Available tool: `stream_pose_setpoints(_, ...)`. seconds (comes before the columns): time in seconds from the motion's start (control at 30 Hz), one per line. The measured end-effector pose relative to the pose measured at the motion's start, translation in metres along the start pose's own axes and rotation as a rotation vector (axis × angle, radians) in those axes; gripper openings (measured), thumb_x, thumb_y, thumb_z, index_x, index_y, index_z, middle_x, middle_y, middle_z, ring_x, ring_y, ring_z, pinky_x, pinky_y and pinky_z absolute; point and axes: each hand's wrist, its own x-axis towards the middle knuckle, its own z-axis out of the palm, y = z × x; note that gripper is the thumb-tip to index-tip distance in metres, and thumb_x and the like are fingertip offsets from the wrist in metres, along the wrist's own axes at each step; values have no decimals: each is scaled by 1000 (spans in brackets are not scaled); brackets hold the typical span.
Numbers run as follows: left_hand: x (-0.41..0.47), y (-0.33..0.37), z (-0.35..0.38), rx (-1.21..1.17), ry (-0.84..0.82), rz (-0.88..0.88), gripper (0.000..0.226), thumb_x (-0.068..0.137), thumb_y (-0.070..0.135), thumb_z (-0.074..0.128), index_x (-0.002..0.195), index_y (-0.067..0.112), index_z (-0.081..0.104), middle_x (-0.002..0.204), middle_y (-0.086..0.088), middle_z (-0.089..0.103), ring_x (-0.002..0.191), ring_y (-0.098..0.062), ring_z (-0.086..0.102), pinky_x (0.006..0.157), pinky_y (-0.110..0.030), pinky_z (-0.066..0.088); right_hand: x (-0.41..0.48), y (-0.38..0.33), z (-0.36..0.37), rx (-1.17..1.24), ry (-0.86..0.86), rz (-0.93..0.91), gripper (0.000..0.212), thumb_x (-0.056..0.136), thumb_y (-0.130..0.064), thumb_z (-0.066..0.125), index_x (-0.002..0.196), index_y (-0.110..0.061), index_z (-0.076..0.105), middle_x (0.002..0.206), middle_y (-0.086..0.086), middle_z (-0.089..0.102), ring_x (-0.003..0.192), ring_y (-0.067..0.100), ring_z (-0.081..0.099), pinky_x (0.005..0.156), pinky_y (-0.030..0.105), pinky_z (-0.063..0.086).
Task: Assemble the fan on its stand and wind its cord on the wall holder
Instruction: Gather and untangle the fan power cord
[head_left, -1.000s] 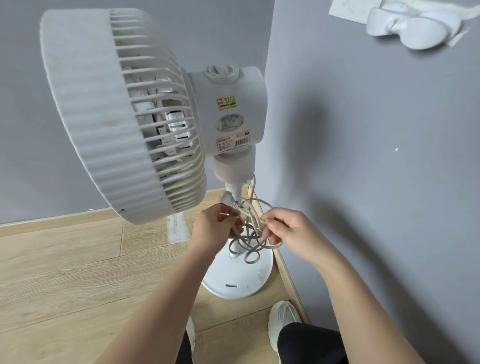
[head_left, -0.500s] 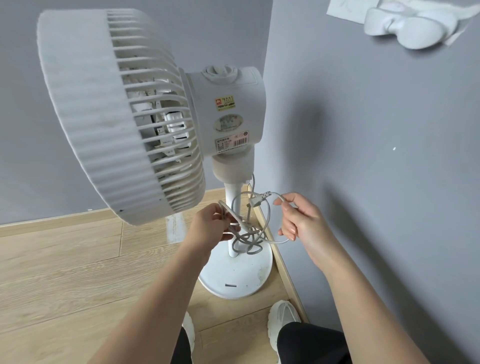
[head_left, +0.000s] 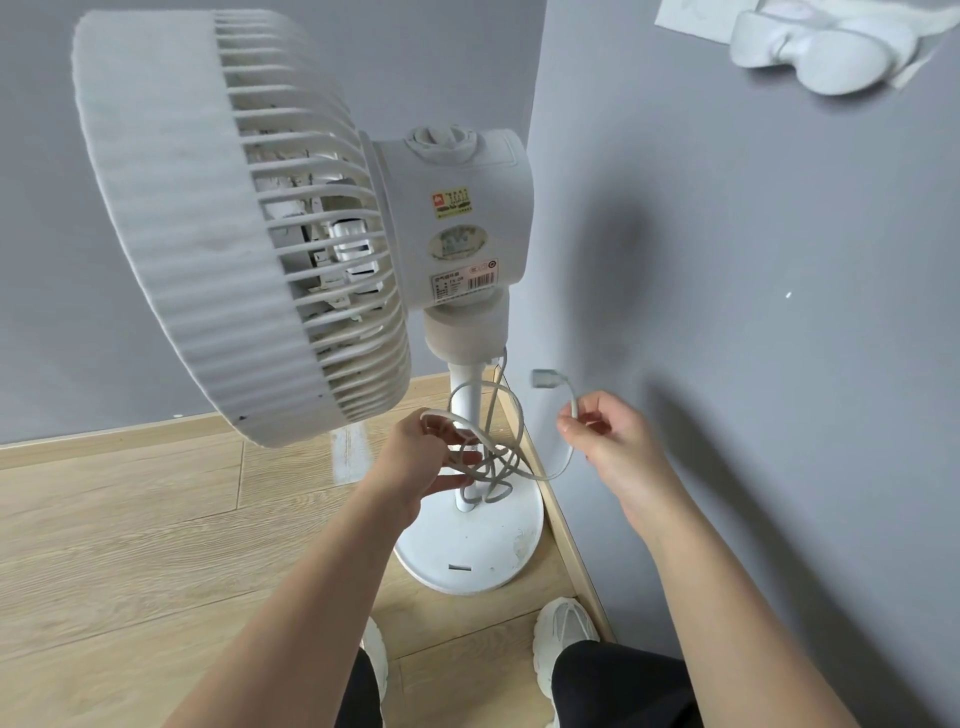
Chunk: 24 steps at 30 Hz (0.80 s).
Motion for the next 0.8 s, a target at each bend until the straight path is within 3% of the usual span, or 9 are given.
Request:
stream_pose_setpoints(0.13,-1,0,1,-1,-21,28,44,77,-25,24,81,4,56,105,-29,65,84,-29,68,70,-41,59,-2,1,-1,-71,-2,107,17,87,-6,67,75,-14,58,60,-3,52,49,9,46,61,25,41)
stream_pose_setpoints(0.23,-5,1,3,20,-60,91,41,78,-25,25,72,4,54,102,-20,66,83,-28,66,67,-31,57,-1,4,1,-135,-28,235,12,85,-2,63,85,-9,54,57,5,56,42,15,52,61,33,52)
stream_pose_setpoints(0.37,-5,1,5,-6,-97,153,41,81,-24,31,62,5,53,95,-15,65,79,-26,67,62,-33,56,-4,8,1,-355,-155,345,49,83,-4,57,126,-16,36,61,6,67,41,11,61,50,22,51)
stream_pose_setpoints(0.5,-7,2,6,-24,-179,203,44,77,-27,34,56,6,52,88,-14,65,75,-24,68,55,-29,54,-7,10,4,-397,-197,359,64,87,-3,54,144,-17,29,68,8,70,50,17,68,53,25,58)
stream_pose_setpoints(0.6,-7,3,4,-37,-187,228,41,75,-28,35,55,5,48,90,-19,62,79,-29,67,54,-29,53,-8,9,5,-466,-237,336,46,92,-14,52,137,-22,46,87,5,68,64,16,68,65,27,58)
stream_pose_setpoints(0.7,-8,4,4,-22,-184,235,39,74,-29,35,56,4,46,90,-20,61,79,-29,67,54,-29,54,-8,10,6,-676,-293,276,34,97,-28,47,129,-28,58,123,2,63,99,19,62,80,26,48)
stream_pose_setpoints(0.8,-9,4,4,-8,-182,241,40,75,-30,33,57,4,45,84,-16,62,70,-22,68,53,-29,54,-6,10,7,-618,-270,159,29,98,-28,46,120,-31,66,122,-6,67,107,16,62,78,25,42)
